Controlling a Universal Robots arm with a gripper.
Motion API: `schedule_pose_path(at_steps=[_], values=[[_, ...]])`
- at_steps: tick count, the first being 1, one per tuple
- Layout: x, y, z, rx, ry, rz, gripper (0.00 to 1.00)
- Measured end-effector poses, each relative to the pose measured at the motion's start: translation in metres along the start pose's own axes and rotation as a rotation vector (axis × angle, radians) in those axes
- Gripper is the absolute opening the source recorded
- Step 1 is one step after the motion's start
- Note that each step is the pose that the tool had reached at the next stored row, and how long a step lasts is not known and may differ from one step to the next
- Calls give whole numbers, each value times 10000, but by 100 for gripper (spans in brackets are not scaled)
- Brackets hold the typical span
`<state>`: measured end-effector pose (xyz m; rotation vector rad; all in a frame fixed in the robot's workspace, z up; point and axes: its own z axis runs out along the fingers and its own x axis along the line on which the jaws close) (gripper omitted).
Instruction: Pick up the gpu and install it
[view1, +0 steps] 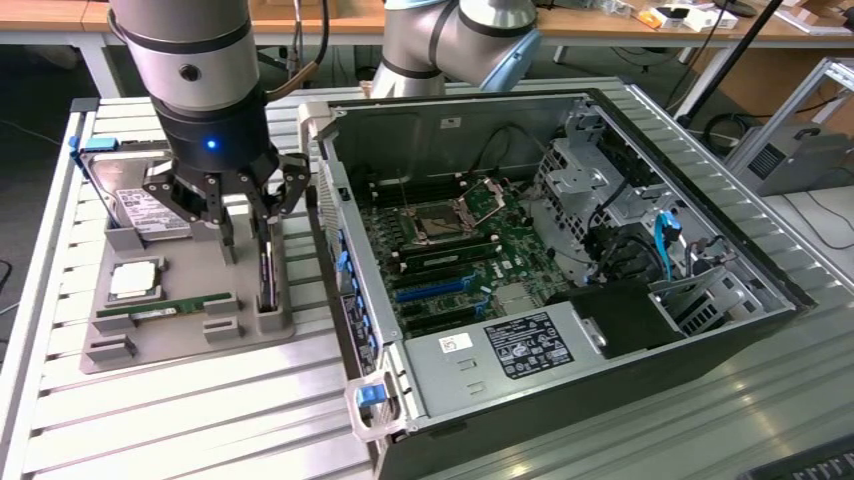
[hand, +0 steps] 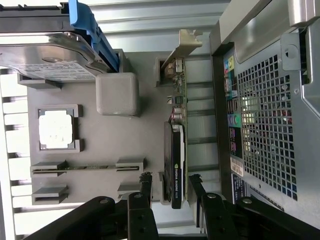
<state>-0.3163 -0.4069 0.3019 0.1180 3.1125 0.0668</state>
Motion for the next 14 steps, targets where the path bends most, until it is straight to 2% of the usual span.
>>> schedule_pose_path(at_steps=[14], values=[[1,-2,34,0,0,0,42]])
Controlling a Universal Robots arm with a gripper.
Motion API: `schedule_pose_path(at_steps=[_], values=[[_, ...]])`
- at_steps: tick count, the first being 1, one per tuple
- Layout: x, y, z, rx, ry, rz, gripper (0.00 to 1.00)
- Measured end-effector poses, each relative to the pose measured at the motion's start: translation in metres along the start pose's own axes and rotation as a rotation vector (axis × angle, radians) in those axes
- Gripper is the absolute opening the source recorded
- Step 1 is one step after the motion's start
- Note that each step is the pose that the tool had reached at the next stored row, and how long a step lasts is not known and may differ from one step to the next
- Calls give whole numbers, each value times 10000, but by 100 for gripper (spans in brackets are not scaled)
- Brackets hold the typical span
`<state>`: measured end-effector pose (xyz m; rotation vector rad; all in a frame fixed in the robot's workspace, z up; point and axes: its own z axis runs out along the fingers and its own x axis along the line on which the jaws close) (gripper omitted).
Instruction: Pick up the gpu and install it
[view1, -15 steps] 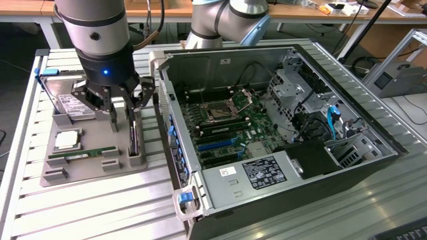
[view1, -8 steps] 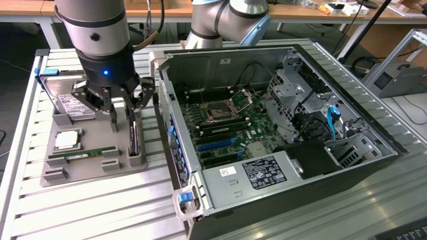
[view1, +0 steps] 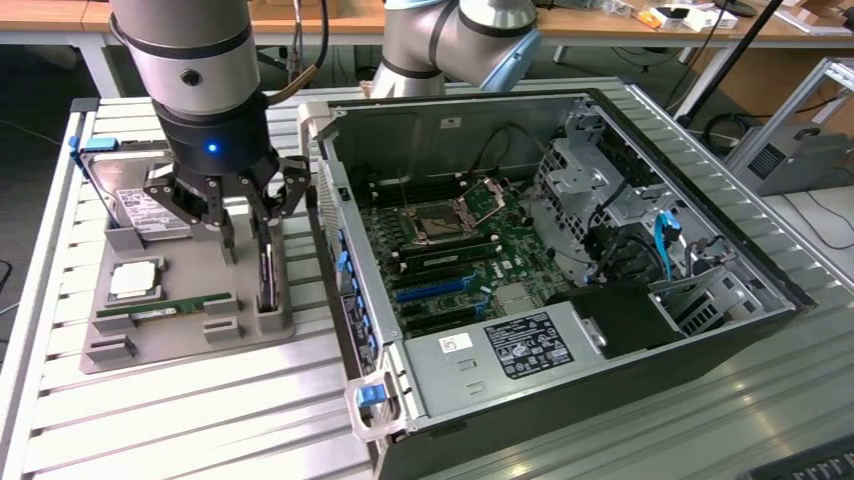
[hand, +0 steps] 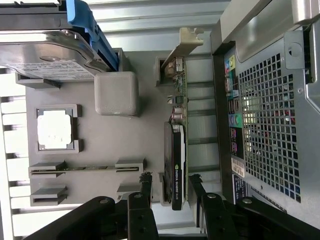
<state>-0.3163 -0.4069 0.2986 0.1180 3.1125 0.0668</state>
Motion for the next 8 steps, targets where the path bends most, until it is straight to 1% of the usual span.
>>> schedule_pose_path(at_steps=[8], values=[[1,-1,31,0,0,0,42]])
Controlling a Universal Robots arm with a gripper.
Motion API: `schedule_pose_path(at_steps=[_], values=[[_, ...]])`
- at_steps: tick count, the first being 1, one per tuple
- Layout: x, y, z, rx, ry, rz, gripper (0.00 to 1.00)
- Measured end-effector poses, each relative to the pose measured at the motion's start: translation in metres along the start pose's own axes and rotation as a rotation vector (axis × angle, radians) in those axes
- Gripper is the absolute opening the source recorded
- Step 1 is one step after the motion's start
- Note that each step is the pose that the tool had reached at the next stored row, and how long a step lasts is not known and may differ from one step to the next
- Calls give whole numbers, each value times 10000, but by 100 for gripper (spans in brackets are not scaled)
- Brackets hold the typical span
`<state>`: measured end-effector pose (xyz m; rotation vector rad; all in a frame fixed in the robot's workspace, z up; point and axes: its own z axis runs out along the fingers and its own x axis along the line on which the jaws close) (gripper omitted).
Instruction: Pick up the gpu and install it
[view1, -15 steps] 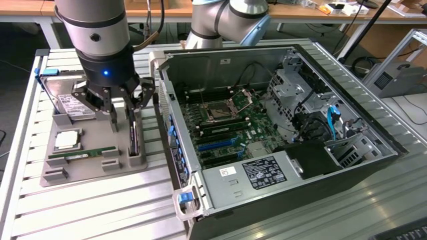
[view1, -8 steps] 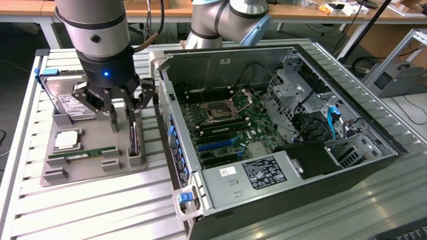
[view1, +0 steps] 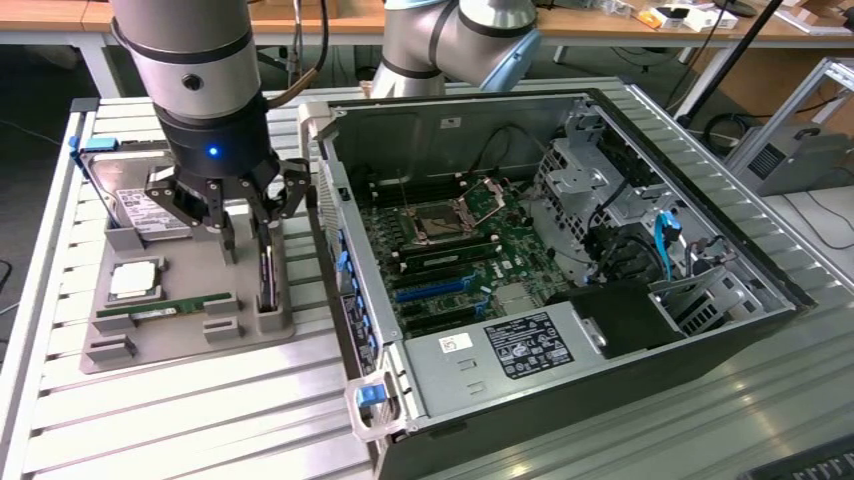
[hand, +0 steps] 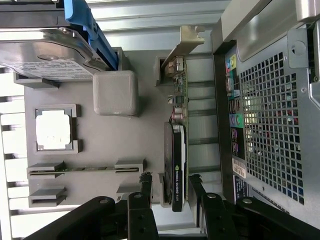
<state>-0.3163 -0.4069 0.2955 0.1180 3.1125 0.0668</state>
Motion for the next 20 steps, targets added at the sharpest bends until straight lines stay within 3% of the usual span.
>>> schedule_pose_path(at_steps=[20], values=[[1,-2,41,0,0,1,42]])
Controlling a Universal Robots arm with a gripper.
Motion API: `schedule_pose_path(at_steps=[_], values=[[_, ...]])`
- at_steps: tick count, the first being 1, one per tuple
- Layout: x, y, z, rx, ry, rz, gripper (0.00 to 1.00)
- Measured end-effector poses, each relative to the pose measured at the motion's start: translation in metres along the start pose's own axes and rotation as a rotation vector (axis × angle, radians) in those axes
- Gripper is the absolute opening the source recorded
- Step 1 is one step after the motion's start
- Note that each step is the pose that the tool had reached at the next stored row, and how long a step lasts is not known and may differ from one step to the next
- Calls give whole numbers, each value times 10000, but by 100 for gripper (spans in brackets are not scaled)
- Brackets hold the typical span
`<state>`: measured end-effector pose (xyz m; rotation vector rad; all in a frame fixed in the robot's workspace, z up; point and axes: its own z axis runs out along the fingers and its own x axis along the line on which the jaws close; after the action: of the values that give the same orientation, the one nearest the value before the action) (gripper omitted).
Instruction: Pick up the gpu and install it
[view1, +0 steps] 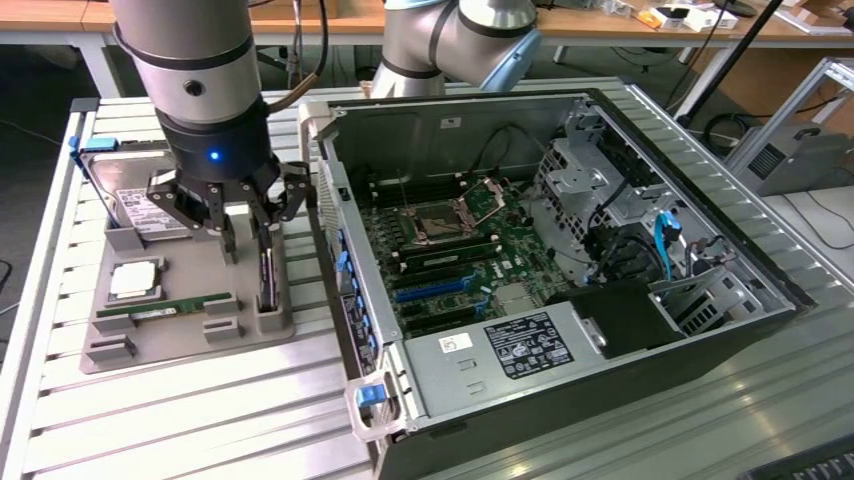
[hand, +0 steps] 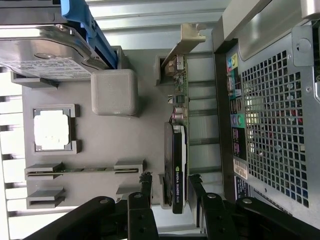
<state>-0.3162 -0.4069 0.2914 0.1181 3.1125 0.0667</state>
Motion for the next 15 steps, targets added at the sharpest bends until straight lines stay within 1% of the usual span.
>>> schedule_pose_path(at_steps=[3,15], values=[[0,-1,29,0,0,-1,42],[1,-2,48,0,-1,-1,42]])
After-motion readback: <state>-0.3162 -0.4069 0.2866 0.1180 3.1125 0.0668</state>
